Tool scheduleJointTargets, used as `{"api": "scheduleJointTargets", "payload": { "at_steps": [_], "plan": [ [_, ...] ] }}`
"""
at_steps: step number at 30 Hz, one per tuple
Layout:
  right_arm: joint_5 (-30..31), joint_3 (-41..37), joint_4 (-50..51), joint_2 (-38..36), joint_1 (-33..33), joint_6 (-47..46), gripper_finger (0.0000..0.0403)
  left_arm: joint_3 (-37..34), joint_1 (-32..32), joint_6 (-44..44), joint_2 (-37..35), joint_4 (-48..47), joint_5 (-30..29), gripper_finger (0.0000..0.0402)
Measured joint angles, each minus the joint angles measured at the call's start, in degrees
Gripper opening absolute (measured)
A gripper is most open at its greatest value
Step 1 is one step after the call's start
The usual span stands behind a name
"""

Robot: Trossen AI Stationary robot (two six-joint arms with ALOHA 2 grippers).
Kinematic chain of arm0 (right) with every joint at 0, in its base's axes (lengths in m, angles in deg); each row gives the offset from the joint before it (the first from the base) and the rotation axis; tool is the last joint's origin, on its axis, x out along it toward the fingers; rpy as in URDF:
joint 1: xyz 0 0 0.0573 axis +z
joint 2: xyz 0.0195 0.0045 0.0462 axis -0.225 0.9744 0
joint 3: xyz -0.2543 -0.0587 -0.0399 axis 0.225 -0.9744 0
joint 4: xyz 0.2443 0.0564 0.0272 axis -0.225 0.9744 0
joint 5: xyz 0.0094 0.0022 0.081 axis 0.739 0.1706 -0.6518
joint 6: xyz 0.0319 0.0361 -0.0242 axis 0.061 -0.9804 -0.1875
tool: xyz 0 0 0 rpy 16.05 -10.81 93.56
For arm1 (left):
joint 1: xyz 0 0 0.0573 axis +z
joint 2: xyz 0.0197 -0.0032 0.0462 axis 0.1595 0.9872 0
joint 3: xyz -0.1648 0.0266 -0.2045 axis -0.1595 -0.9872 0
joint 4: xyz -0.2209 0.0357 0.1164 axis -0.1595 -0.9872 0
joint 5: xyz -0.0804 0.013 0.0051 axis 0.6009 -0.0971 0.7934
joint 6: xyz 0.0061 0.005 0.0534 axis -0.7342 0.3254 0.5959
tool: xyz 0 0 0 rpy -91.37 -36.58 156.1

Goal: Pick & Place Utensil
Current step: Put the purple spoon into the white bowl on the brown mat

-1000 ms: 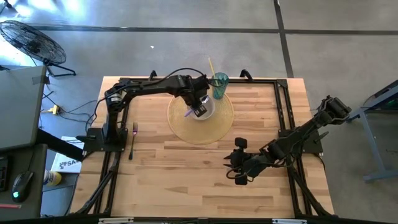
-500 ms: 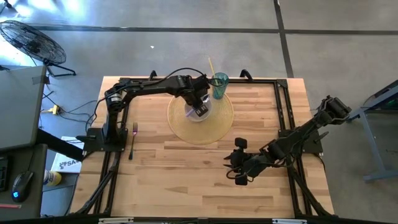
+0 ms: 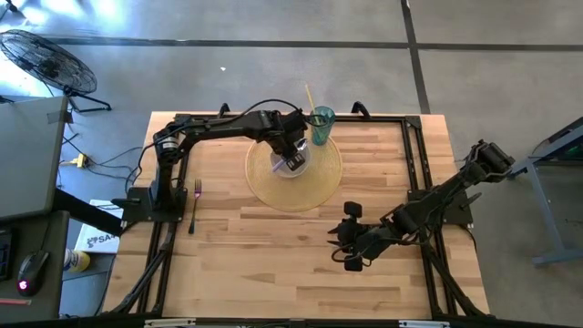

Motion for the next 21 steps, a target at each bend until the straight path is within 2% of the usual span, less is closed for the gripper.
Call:
{"api": "scheduleJointTargets", "payload": {
  "at_steps": [7,14,21],
  "plan": [
    [0.1,0.0,0.0,0.0,0.0,-0.9,0.011,3.1,0.0,-0.1,0.0,-3.0,0.0,0.0049],
    [0.6,0.0,0.0,0.0,0.0,-0.9,0.011,7.4,-0.4,-0.1,0.0,-10.3,-0.1,0.0049],
    [9.9,0.0,0.1,0.0,0.0,0.6,0.011,7.5,-3.5,0.3,-0.3,-17.4,-1.8,0.0049]
  ]
}}
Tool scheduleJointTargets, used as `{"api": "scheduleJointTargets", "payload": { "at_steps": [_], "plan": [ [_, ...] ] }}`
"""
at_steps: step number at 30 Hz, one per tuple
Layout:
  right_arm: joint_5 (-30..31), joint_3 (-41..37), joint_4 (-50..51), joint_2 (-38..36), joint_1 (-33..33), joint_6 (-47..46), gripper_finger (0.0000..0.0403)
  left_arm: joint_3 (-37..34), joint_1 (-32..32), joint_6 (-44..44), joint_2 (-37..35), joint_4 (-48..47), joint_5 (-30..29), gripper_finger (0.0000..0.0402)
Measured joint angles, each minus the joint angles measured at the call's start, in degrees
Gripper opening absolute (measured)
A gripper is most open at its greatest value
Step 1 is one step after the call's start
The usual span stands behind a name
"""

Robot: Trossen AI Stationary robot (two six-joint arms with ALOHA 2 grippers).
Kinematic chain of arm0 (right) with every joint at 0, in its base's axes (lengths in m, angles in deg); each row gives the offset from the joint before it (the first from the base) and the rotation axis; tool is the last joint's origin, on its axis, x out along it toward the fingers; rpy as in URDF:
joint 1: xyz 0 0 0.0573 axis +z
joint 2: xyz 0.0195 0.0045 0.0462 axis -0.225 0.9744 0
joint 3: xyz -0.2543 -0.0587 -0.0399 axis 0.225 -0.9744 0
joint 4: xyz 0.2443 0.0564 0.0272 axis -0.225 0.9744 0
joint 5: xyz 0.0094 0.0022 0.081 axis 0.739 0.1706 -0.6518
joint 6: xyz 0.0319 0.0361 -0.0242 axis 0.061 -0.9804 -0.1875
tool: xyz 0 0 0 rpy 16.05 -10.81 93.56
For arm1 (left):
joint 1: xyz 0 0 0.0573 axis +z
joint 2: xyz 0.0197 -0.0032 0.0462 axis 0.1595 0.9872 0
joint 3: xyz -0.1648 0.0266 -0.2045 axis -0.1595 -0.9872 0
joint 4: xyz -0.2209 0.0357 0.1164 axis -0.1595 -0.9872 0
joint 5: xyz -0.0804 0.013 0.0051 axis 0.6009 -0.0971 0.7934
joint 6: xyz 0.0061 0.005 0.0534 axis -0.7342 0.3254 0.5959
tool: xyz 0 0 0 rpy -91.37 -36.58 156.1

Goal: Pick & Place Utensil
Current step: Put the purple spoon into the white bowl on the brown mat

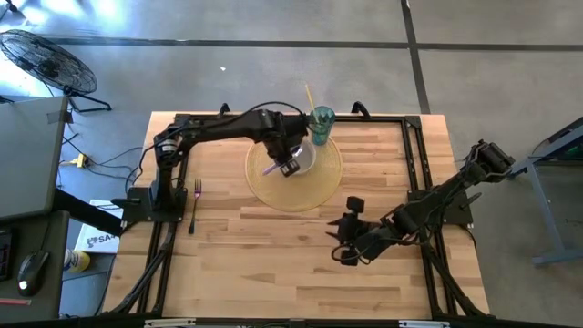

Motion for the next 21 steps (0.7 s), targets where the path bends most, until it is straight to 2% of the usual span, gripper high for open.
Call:
{"api": "scheduleJointTargets", "payload": {
  "at_steps": [5,10,15,21],
  "plan": [
    [4.2,0.0,0.0,0.0,-0.8,3.1,0.0111,0.0,-2.4,1.9,0.0,-3.8,-4.7,0.0049],
    [5.6,0.0,-1.2,1.0,-3.6,9.4,0.0111,0.0,-2.6,2.9,0.0,-4.0,-3.9,0.0049],
    [3.5,0.0,-9.0,4.8,-6.9,21.4,0.0111,0.0,-3.1,2.6,-2.0,-5.5,-3.0,0.0049],
    [0.3,0.0,-20.4,8.6,-12.0,35.5,0.0111,0.1,-3.3,-0.3,-5.5,-3.7,1.6,0.0049]
  ]
}}
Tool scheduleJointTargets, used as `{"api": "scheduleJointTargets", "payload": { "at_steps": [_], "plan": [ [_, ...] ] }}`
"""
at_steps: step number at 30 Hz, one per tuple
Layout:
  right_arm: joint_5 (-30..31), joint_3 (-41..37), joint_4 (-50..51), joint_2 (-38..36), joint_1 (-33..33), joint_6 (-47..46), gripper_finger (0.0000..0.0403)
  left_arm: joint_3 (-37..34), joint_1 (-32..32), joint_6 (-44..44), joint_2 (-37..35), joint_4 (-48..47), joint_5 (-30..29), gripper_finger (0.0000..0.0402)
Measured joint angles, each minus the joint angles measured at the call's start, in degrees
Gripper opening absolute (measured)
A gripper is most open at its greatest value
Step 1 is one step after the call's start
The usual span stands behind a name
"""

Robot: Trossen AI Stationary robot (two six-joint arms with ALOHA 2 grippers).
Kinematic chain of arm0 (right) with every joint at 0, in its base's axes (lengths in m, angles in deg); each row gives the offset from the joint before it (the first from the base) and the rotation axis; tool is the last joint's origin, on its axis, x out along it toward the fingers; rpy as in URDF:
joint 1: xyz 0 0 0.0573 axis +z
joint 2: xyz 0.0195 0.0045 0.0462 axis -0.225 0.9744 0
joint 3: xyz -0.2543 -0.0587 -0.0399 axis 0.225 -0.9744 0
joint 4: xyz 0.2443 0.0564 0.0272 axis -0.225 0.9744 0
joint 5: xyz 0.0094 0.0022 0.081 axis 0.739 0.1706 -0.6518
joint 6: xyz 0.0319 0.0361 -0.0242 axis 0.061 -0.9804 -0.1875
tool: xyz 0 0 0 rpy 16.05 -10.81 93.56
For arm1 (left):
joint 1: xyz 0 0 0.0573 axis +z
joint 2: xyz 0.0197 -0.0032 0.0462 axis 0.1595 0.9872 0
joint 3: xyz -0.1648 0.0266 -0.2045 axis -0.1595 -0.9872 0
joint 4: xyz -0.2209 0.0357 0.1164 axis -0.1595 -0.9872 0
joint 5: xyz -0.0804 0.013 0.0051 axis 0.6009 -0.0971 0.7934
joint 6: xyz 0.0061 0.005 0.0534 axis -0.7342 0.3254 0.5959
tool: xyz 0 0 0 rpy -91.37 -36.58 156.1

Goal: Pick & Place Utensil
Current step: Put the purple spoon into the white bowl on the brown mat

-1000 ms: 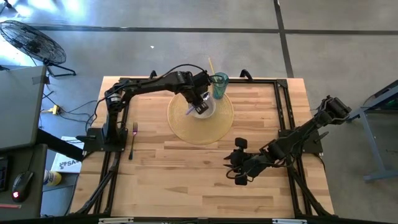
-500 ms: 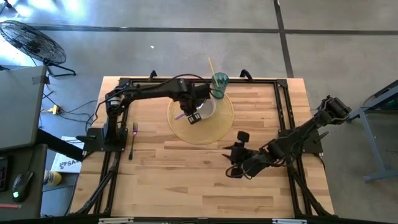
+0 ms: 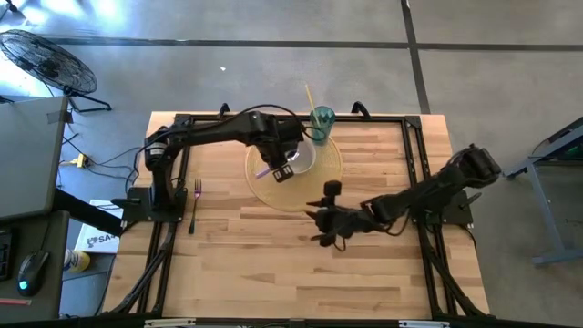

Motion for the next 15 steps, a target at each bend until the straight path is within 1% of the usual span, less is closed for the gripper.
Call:
{"api": "scheduleJointTargets", "payload": {
  "at_steps": [3,5,8,11,15],
  "plan": [
    [-1.1,0.1,-5.2,1.3,-1.9,8.9,0.0111,0.0,0.0,-2.3,-0.6,0.4,2.3,0.0049],
    [-1.1,1.8,-5.7,2.7,-2.8,13.8,0.0111,-0.1,0.0,-3.4,-0.5,0.4,3.5,0.0049],
    [-0.6,5.5,-5.0,5.9,-4.1,18.8,0.0111,-0.6,0.0,-4.4,-0.5,2.0,6.0,0.0049],
    [3.7,7.4,-4.5,8.9,-4.7,22.9,0.0111,-2.2,0.0,-4.4,-0.5,2.3,6.2,0.0049],
    [13.4,7.6,-3.3,9.9,-4.9,25.1,0.0111,-5.0,0.0,-4.3,-2.4,1.6,5.4,0.0049]
  ]
}}
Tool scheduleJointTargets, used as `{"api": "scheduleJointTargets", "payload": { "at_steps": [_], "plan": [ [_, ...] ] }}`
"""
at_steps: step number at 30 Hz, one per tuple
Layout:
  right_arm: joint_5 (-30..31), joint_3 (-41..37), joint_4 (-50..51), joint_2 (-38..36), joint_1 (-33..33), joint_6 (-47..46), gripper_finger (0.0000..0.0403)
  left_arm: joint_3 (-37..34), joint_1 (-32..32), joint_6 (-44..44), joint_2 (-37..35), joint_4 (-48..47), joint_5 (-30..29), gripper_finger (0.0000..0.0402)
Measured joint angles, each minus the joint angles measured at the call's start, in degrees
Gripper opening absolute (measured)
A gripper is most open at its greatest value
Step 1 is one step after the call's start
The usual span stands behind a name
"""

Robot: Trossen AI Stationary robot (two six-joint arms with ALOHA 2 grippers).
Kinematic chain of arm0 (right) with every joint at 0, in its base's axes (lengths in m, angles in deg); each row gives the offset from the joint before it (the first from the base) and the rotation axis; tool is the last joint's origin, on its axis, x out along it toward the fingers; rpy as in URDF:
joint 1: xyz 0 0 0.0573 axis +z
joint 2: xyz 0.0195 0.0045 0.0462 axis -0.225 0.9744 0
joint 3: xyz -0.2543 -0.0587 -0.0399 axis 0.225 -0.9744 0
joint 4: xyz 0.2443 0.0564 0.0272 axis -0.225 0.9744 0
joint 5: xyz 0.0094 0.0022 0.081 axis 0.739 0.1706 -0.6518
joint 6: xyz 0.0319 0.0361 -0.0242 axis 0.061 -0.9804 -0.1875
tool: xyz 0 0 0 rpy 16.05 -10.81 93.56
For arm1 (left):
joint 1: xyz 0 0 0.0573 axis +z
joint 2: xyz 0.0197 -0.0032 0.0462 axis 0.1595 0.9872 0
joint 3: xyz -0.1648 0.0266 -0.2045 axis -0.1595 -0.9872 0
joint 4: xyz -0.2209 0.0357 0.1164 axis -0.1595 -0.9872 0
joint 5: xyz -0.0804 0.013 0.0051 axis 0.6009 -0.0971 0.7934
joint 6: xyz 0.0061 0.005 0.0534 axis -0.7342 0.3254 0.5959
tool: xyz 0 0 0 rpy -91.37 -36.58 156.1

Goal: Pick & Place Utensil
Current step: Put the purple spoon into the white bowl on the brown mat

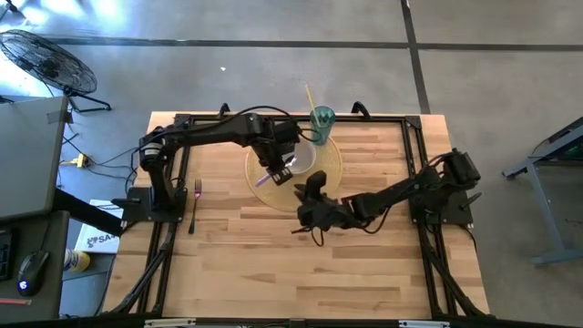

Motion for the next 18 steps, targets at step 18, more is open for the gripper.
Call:
{"api": "scheduleJointTargets", "payload": {
  "at_steps": [18],
  "plan": [
    [-10.7,0.0,-1.7,0.0,-2.9,9.6,0.0111,-6.0,-9.0,7.5,-2.5,0.0,-0.9,0.0049]
  ]
}}
